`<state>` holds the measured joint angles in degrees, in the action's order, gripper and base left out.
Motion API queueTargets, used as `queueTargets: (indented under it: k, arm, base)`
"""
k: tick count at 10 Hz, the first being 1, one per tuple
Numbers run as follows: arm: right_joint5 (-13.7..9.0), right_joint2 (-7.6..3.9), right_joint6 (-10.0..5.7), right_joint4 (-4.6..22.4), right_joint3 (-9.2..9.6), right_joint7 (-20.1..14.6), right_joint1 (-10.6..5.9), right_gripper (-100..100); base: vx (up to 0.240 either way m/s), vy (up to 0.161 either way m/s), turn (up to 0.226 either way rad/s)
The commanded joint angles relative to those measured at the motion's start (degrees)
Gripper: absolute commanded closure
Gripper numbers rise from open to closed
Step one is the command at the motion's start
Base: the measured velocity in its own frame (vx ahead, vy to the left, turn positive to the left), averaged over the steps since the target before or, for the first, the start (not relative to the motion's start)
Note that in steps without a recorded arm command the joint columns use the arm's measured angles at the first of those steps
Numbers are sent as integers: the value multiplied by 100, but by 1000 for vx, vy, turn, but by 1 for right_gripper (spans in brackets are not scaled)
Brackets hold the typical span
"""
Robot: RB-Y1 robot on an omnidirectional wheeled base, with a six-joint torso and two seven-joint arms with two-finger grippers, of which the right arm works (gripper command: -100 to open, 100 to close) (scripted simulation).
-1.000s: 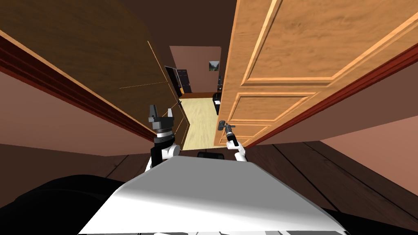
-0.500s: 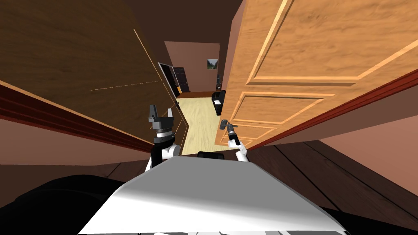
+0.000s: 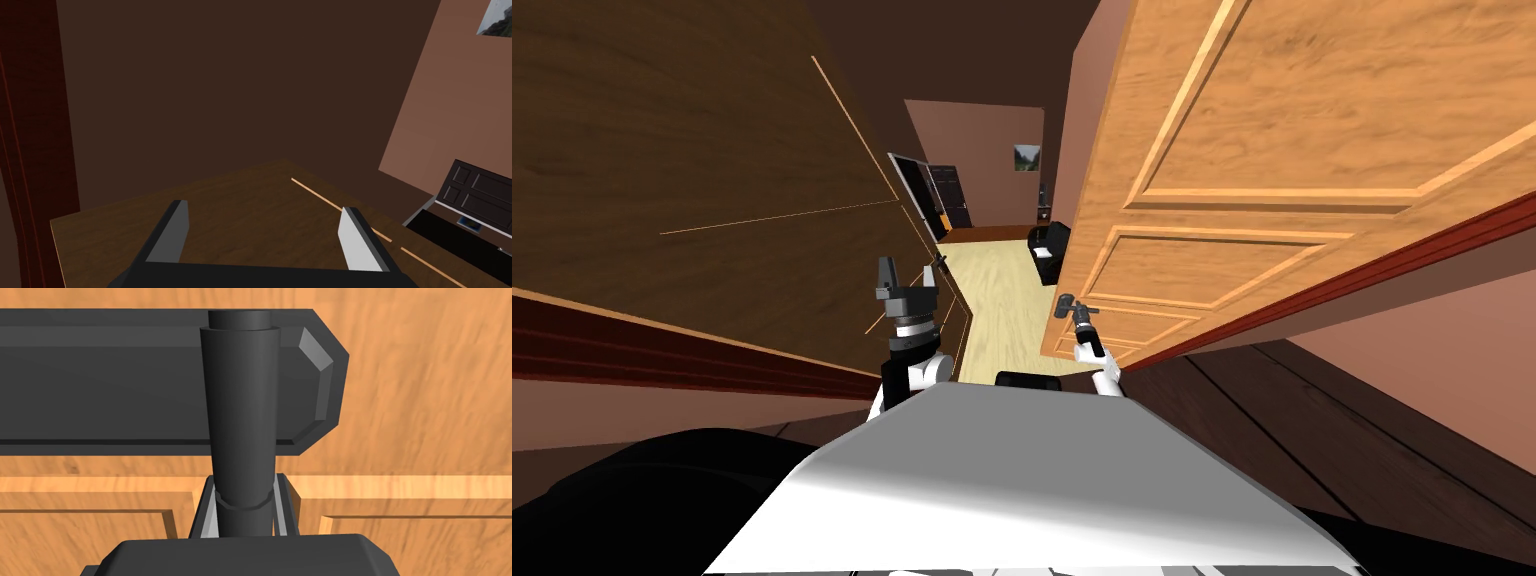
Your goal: Push the door open
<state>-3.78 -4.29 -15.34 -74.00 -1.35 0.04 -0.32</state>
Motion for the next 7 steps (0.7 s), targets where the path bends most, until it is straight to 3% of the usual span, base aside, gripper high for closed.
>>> queueTargets:
  k: [1, 7]
  arm:
    - [-18, -55, -29, 59, -169, 22, -90, 100]
    - [-58, -8, -37, 196, -599, 100, -183, 100]
  base:
    - [91, 74, -51]
    - [132, 105, -83]
